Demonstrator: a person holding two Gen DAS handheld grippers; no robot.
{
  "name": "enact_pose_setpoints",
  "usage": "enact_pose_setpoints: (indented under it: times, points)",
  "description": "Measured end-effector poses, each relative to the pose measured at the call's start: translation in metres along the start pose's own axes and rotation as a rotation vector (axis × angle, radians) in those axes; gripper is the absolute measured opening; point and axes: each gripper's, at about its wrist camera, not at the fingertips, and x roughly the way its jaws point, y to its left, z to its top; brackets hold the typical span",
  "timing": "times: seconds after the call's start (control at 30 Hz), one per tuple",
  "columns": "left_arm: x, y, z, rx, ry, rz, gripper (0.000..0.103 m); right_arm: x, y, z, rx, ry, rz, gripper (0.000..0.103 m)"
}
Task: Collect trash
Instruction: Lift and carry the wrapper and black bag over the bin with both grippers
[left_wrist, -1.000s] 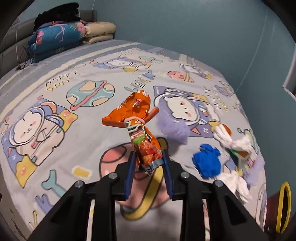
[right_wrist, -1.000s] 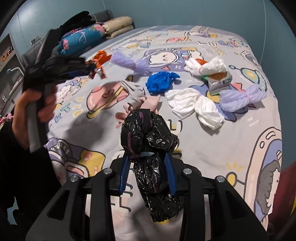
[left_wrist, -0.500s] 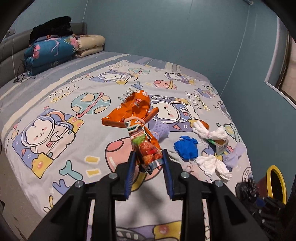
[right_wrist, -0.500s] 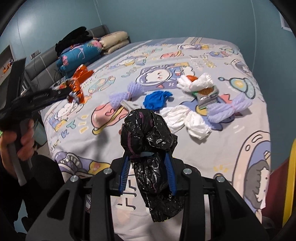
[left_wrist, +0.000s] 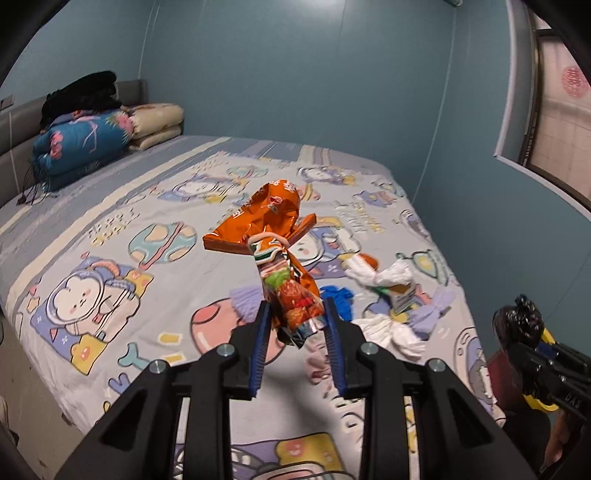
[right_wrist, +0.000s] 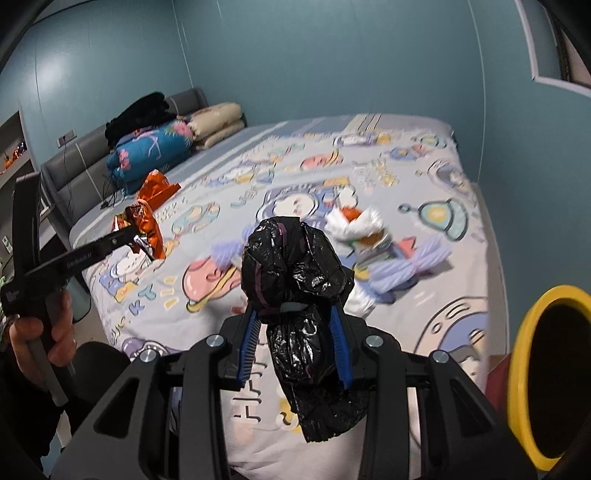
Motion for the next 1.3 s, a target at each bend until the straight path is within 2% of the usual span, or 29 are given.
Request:
enact_pose_setpoints:
  times: [0.33,0.6,0.73,1.1,1.3]
  points:
    - [-0.017,-0.052,0.013,0.078,-0.053,-0.045,0.027,-0.040,-0.022,0.014,-0.004,-0.075,-0.096,0.034]
    - [-0.022,-0.095,0.018,0.125,-0.081,-0.110,0.027,-0.064,-0.048,0.018,0.035,-0.116,-0.136,0.034]
    - [-0.024,-0.116,0.020,0.154,-0.113,-0.120,0.027,-0.074,-0.066,0.017,0.058,-0.130,-0.165,0.034]
    - [-0.009,-0.179,0.021,0.218,-0.085,-0.230,0.027,-0.095,-0.122,0.009,0.142,-0.156,-0.261,0.034]
    - [0.006,-0.225,0.017,0.256,-0.063,-0.301,0.027,-0.111,-0.152,0.003,0.191,-0.170,-0.312,0.034]
